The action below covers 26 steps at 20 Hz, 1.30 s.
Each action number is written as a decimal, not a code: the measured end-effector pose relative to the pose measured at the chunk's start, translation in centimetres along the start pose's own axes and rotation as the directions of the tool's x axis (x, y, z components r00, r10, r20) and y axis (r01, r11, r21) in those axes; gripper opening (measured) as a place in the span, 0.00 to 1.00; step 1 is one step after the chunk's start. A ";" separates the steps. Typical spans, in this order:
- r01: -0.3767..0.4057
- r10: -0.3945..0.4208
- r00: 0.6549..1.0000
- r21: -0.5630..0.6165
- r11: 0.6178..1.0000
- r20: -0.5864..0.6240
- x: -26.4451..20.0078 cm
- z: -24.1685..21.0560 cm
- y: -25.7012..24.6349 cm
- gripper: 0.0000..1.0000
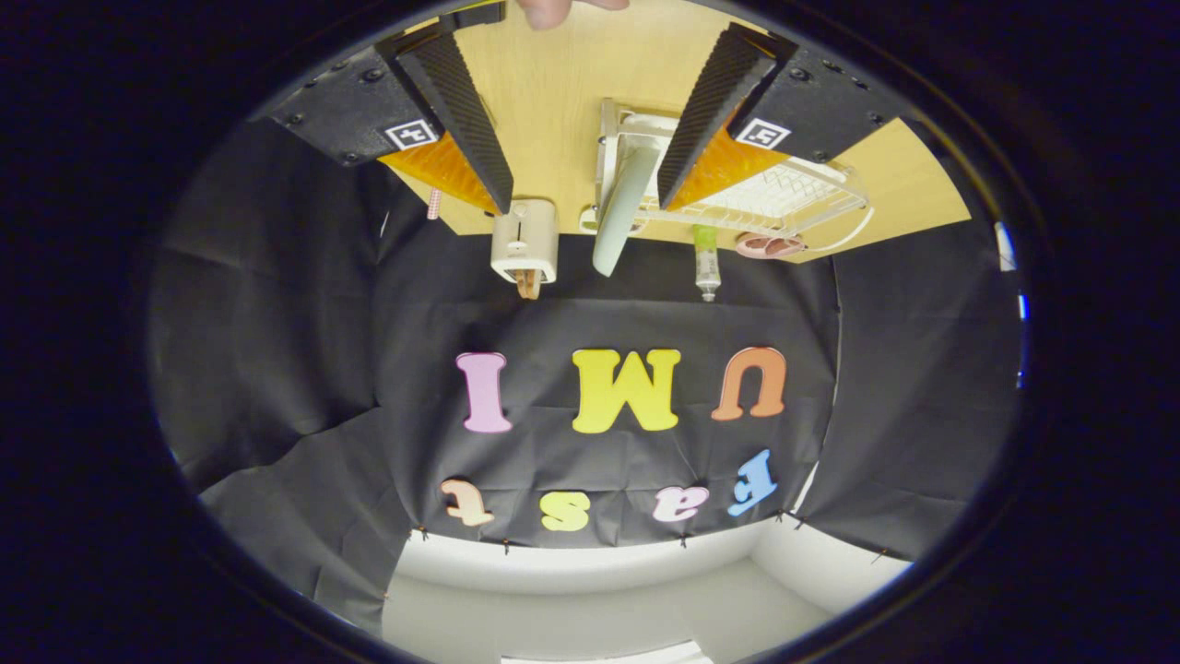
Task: Take the plate from the dish rack, then take the spoon from the basket and place it into the plate.
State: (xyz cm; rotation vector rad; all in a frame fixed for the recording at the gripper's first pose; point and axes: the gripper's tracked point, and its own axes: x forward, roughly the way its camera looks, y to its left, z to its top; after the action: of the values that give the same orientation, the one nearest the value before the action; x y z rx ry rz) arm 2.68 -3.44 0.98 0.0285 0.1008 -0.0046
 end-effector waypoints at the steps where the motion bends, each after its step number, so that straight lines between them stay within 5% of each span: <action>1: -0.001 0.000 1.000 -0.009 1.000 -0.016 0.6 0.3 -0.4 1.00; 14: -0.102 0.086 0.978 -0.074 0.992 -0.191 12.4 5.5 2.2 1.00; 22: -0.152 0.112 0.897 -0.061 0.986 -0.428 19.0 3.7 5.1 1.00; 26: -0.119 0.099 0.807 0.005 0.993 -0.582 19.8 0.8 5.0 1.00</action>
State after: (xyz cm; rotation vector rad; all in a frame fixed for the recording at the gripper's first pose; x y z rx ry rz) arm 22.49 1.46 -0.12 0.0027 0.7197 0.1230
